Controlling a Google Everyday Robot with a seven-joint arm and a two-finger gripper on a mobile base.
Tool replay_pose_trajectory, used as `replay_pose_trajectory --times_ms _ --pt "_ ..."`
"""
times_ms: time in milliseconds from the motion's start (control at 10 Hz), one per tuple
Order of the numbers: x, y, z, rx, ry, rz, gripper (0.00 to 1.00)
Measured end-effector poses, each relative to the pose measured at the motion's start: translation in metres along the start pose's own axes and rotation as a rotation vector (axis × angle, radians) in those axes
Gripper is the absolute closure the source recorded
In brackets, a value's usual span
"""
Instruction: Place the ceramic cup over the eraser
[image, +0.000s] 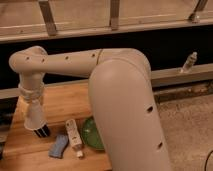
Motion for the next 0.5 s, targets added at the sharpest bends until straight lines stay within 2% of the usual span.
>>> replay_pose_trajectory --times_ms 200,500 --pt "0.0001 -0.0003 -0.0003 0.000 0.000 0.000 0.52" --pt "0.0000 0.0001 -0.0002 0.000 0.000 -0.001 0.25"
